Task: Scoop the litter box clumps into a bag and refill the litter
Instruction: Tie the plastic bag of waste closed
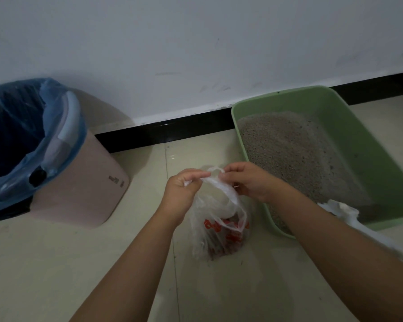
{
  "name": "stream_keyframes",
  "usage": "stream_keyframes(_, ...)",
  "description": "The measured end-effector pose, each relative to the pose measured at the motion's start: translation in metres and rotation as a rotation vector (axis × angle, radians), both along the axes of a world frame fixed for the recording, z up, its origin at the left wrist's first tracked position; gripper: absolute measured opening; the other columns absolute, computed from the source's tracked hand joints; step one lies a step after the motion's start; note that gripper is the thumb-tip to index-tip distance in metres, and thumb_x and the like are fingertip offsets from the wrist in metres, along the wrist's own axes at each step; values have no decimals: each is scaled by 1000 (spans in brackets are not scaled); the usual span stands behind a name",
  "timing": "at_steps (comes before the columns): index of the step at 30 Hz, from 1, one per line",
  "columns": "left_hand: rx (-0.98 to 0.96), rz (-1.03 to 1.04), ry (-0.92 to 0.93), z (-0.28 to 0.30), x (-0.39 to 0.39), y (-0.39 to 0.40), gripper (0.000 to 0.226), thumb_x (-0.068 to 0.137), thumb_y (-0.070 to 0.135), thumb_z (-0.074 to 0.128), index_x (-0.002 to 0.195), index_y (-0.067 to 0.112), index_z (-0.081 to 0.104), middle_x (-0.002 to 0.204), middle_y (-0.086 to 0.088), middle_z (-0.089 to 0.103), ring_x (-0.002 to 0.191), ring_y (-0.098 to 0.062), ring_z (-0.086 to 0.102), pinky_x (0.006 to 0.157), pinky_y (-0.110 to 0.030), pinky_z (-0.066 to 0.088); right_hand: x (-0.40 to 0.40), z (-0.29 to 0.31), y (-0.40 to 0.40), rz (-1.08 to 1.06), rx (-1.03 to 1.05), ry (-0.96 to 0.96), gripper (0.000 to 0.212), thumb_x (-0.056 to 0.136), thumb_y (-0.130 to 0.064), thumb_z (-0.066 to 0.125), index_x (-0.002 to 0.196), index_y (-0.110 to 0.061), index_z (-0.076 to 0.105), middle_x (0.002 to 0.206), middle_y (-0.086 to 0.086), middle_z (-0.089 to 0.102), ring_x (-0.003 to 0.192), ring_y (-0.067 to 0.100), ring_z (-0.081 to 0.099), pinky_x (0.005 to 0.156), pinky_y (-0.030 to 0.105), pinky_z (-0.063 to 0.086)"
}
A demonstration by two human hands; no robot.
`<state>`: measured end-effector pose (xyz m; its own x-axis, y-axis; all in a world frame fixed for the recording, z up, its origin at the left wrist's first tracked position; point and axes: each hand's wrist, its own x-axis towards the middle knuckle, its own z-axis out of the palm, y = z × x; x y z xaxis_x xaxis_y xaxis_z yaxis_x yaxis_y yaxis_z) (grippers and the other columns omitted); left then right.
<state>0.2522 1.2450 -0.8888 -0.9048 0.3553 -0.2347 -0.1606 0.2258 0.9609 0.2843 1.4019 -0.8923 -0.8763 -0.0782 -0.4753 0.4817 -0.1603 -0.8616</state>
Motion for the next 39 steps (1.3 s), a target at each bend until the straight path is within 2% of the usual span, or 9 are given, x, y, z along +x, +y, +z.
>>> stream_keyframes(7, -138, -98, 12, 0, -6, -11, 39, 101, 25, 25, 124, 11, 54, 104, 1, 58, 88, -4, 56, 70, -3, 46, -5, 6, 2, -431, -487, -9, 32, 99, -9, 32, 71, -4, 46, 69, 11, 60, 67, 20, 59, 57, 29, 55)
stream_keyframes(12, 281, 277, -243, -12, -5, -13, 44, 102, 25, 23, 85, 4, 57, 98, -8, 66, 96, -18, 61, 94, -31, 45, -8, 4, 12, -689, -606, 24, 43, 102, -23, 26, 60, -16, 28, 30, -6, 33, 25, 7, 33, 34, 13, 40)
stream_keyframes(16, 829, 469, -668, -14, -10, -35, 59, 101, 36, 23, 48, 14, 35, 36, 5, 35, 34, -8, 37, 40, -16, 42, 0, 2, 34, -575, -342, 52, 43, 102, -21, 25, 59, -19, 23, 29, -9, 26, 25, 3, 21, 32, 8, 16)
stream_keyframes(18, 454, 240, -554, -17, -2, -37, 50, 101, 28, 27, 54, 15, 37, 41, 6, 30, 38, -9, 28, 34, -12, 27, 6, 1, 42, -503, -291, 71, 45, 102, -18, 25, 57, -18, 28, 31, -10, 28, 25, 3, 22, 34, 8, 18)
stream_keyframes(21, -61, -147, -123, -17, 17, -35, 23, 92, 2, 47, 78, 20, 48, 67, 3, 44, 59, -11, 41, 51, -12, 40, 13, -5, 42, -514, -308, 40, 63, 101, -15, 26, 40, -20, 39, 33, -8, 29, 27, 5, 25, 34, 7, 24)
stream_keyframes(23, -198, -376, 54, -18, 24, -32, 40, 82, -9, 56, 91, 30, 47, 84, 7, 48, 73, -7, 47, 62, -11, 42, 15, -8, 38, -540, -300, 22, 57, 100, -14, 26, 44, -19, 36, 34, -7, 30, 29, 6, 26, 35, 9, 26)
stream_keyframes(29, -623, -576, 419, -10, 40, -8, 61, 85, 23, 61, 139, 22, 32, 98, 8, 46, 78, -15, 47, 63, -19, 35, 14, -7, 20, -553, -251, 24, 36, 99, -13, 31, 64, -16, 33, 34, -7, 37, 29, 8, 34, 39, 10, 33)
stream_keyframes(34, -817, -342, 490, -10, 37, 5, 33, 101, 25, 29, 99, 4, 54, 88, -14, 61, 85, -32, 56, 61, -28, 26, 12, -5, 19, -494, -217, 42, 34, 100, -11, 31, 66, -16, 34, 34, -9, 30, 28, 5, 25, 36, 9, 26)
stream_keyframes(39, -656, -275, 329, -19, 29, -25, 57, 93, 33, 49, 43, 16, 27, 42, 1, 24, 37, -9, 26, 51, -27, 22, 21, -7, 28, -158, 281, 16, 35, 100, -10, 34, 66, -16, 33, 40, -7, 34, 32, 5, 26, 34, 10, 21)
